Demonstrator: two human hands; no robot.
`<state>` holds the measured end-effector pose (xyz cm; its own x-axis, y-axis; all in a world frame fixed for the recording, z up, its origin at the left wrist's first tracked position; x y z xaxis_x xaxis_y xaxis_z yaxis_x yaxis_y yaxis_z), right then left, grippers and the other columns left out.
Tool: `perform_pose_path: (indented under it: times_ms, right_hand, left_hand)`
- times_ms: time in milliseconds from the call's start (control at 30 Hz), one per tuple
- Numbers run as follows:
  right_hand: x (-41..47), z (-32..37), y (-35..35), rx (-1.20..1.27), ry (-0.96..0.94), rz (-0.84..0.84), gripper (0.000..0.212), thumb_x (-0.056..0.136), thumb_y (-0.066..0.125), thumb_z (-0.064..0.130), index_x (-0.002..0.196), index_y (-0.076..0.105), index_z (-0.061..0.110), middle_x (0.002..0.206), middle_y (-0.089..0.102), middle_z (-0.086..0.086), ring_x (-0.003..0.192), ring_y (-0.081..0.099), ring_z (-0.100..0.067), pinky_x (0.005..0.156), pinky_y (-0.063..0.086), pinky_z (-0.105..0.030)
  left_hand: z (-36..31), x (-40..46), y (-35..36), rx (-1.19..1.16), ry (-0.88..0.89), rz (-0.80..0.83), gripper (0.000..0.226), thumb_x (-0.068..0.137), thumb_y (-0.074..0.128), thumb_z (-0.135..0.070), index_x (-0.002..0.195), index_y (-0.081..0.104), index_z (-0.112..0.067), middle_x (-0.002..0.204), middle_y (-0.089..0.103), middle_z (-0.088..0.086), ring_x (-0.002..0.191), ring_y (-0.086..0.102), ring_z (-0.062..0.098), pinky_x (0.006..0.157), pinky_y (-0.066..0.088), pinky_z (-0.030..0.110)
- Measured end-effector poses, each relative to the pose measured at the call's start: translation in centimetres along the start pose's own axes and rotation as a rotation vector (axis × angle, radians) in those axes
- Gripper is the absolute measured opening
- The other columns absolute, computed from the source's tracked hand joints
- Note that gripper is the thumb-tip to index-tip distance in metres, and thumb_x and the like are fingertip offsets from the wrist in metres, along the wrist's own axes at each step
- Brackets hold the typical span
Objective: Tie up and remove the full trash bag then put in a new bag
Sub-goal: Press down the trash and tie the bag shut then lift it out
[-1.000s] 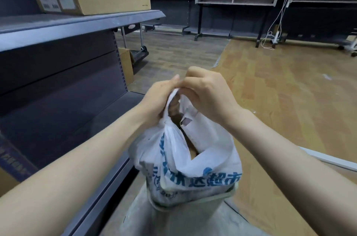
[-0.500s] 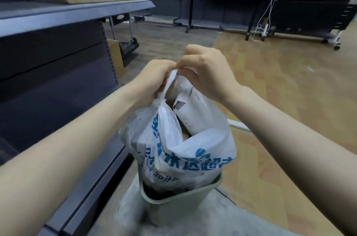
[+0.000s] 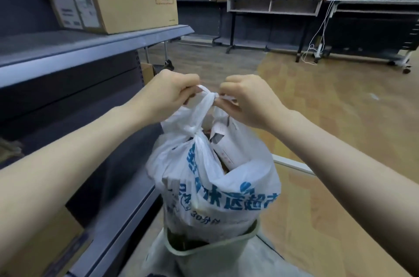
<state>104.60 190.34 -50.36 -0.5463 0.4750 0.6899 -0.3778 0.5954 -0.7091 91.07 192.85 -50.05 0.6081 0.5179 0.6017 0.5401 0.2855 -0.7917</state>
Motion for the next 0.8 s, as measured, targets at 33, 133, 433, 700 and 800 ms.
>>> perform_pose_path:
  times_ms: [33,133,433,700,800]
  right_hand:
    - [0.2,0.0,-0.1,-0.026,-0.013,0.027,0.029,0.079,0.059,0.025,0.058,0.059,0.005,0.055,0.054,-0.006,0.046,0.052,-0.03,0.042,0.03,-0.026]
    - [1.7,-0.6,-1.9,-0.007,-0.006,-0.041,0.039,0.085,0.051,0.026,0.051,0.047,0.007,0.05,0.038,-0.001,0.044,0.038,-0.025,0.044,0.028,-0.027]
    - [-5.8,-0.3,0.6,0.094,-0.001,0.119,0.034,0.089,0.043,0.024,0.061,0.026,0.021,0.051,0.025,0.005,0.044,0.024,-0.022,0.038,0.026,-0.028]
    - [-11.9,1.8,2.7,0.216,0.121,0.222,0.041,0.093,0.041,0.031,0.056,0.036,0.013,0.05,0.026,0.006,0.039,0.029,-0.019,0.038,0.024,-0.026]
    - [-11.0,2.7,2.1,0.312,0.193,0.295,0.052,0.087,0.04,0.06,0.062,0.049,0.016,0.051,0.041,0.007,0.044,0.039,-0.014,0.045,0.035,-0.029]
  left_hand:
    - [0.0,0.3,-0.4,0.054,0.032,0.035,0.031,0.089,0.044,-0.019,0.068,0.051,0.002,0.056,0.053,0.013,0.052,0.048,0.029,0.051,0.037,0.034]
    - [1.1,0.6,-2.7,0.077,0.06,-0.054,0.033,0.091,0.044,-0.019,0.064,0.046,-0.001,0.054,0.049,0.009,0.051,0.043,0.025,0.051,0.035,0.034]
    - [4.0,-7.3,-0.9,0.276,0.068,0.06,0.032,0.089,0.037,-0.021,0.066,0.053,-0.005,0.058,0.049,0.004,0.053,0.049,0.024,0.049,0.037,0.027]
    - [5.0,-14.0,4.3,0.175,-0.1,0.136,0.02,0.081,0.034,-0.014,0.079,0.054,-0.014,0.063,0.059,0.003,0.06,0.051,0.019,0.043,0.048,0.03]
    - [4.8,-13.8,2.8,0.188,-0.175,0.101,0.014,0.084,0.03,-0.026,0.077,0.041,-0.023,0.061,0.05,-0.007,0.068,0.038,0.015,0.045,0.044,0.031]
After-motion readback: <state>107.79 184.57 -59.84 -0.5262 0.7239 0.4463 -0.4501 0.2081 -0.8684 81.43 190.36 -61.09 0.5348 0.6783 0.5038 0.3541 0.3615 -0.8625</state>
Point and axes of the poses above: each hand's wrist, its own x-axis towards the middle knuckle, its own y-axis out of the palm, z = x × y, the point moved 5 cm from there along x, towards the middle knuckle
